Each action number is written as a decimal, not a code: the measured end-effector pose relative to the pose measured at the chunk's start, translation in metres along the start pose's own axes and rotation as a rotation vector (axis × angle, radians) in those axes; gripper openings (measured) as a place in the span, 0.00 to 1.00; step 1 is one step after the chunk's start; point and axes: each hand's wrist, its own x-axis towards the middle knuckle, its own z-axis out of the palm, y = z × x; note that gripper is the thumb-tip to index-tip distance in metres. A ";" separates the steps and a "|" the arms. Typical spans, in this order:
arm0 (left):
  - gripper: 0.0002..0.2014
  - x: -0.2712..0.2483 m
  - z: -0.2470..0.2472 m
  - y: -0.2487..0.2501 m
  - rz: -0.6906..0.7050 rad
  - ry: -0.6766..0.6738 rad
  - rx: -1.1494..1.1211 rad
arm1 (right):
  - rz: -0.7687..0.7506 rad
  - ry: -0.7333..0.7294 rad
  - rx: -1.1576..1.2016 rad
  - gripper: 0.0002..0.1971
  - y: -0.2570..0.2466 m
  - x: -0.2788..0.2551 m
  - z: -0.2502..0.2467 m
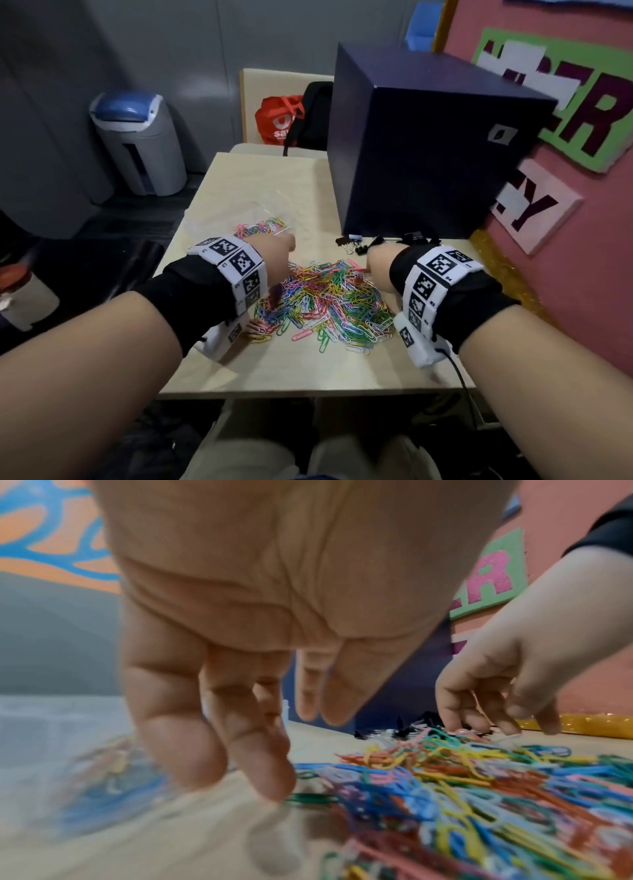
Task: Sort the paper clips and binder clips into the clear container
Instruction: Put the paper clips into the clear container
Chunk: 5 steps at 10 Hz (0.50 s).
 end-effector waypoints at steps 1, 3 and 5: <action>0.19 0.004 0.000 -0.013 -0.117 0.073 -0.116 | -0.055 0.017 -0.105 0.17 0.000 0.018 0.003; 0.21 0.002 -0.001 -0.019 -0.124 0.042 -0.114 | -0.112 -0.001 -0.058 0.21 -0.022 0.024 0.004; 0.25 -0.003 0.003 -0.013 -0.047 0.027 -0.127 | -0.082 0.059 0.162 0.20 -0.003 0.011 0.001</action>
